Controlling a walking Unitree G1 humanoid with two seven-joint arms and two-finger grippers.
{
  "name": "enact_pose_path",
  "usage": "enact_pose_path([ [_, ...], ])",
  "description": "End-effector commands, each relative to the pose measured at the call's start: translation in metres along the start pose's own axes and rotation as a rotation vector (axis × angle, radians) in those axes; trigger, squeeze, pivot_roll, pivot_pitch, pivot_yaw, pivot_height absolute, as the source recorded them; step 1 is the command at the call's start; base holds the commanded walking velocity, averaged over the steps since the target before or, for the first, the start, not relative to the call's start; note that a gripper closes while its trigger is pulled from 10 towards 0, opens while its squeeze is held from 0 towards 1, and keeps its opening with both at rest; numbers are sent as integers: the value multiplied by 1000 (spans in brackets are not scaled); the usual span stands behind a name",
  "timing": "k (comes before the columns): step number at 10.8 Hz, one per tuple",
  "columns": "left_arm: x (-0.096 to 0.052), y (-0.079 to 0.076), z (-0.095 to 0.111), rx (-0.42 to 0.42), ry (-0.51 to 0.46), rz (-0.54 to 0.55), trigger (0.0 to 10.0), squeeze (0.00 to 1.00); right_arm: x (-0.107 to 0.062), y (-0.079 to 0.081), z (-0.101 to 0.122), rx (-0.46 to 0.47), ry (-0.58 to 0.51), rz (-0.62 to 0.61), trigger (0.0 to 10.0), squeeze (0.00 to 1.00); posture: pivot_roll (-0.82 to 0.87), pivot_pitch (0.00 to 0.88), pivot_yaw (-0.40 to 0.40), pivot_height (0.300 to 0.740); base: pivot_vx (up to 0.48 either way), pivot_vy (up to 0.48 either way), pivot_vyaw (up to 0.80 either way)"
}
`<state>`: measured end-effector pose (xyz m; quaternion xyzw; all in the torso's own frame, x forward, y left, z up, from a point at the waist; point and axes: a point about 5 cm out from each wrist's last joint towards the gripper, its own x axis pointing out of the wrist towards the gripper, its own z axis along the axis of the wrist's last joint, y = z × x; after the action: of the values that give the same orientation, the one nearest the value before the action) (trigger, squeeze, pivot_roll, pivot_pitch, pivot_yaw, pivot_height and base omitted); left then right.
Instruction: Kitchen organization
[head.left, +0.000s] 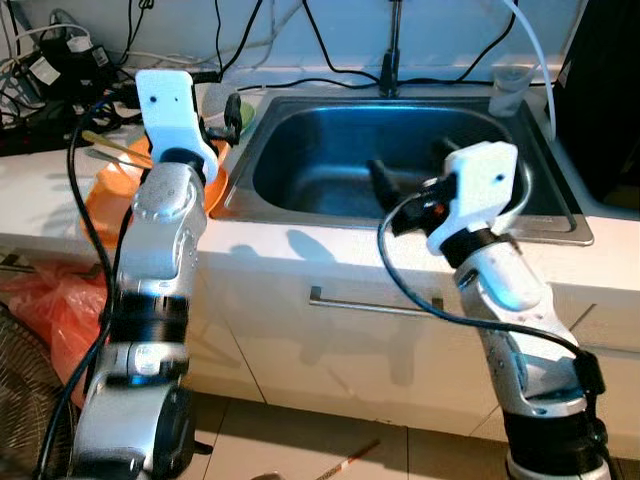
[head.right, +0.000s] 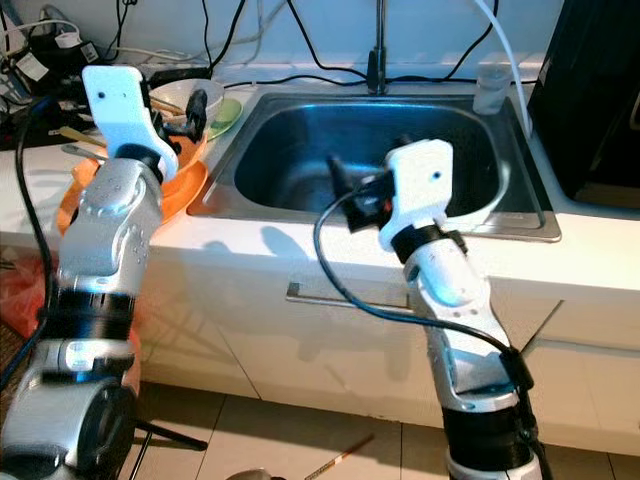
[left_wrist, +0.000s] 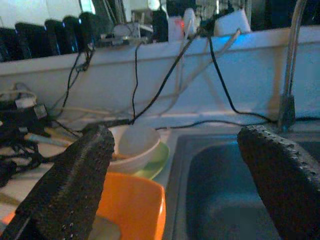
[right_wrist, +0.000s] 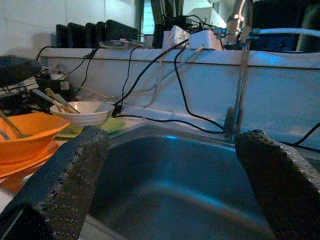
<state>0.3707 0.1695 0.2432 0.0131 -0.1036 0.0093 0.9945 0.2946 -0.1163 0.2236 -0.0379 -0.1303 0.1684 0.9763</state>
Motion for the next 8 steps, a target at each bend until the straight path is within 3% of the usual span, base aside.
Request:
enact_pose_path([
  [1, -2, -1, 1, 5, 4, -4, 10000, 0, 0, -1, 4, 0, -22, -7, 10000, 0, -12, 0, 119, 740, 398, 0, 0],
  [4, 0, 0, 6, 7, -4, 1, 10000, 0, 1, -1, 3, -10, -20, -6, 10000, 0, -7, 0, 116, 740, 419, 0, 0],
  [8, -1, 2, 7, 11, -1, 7, 10000, 0, -1, 0, 0, -16, -10, -5, 10000, 0, -9, 0, 122, 740, 394, 273, 0],
])
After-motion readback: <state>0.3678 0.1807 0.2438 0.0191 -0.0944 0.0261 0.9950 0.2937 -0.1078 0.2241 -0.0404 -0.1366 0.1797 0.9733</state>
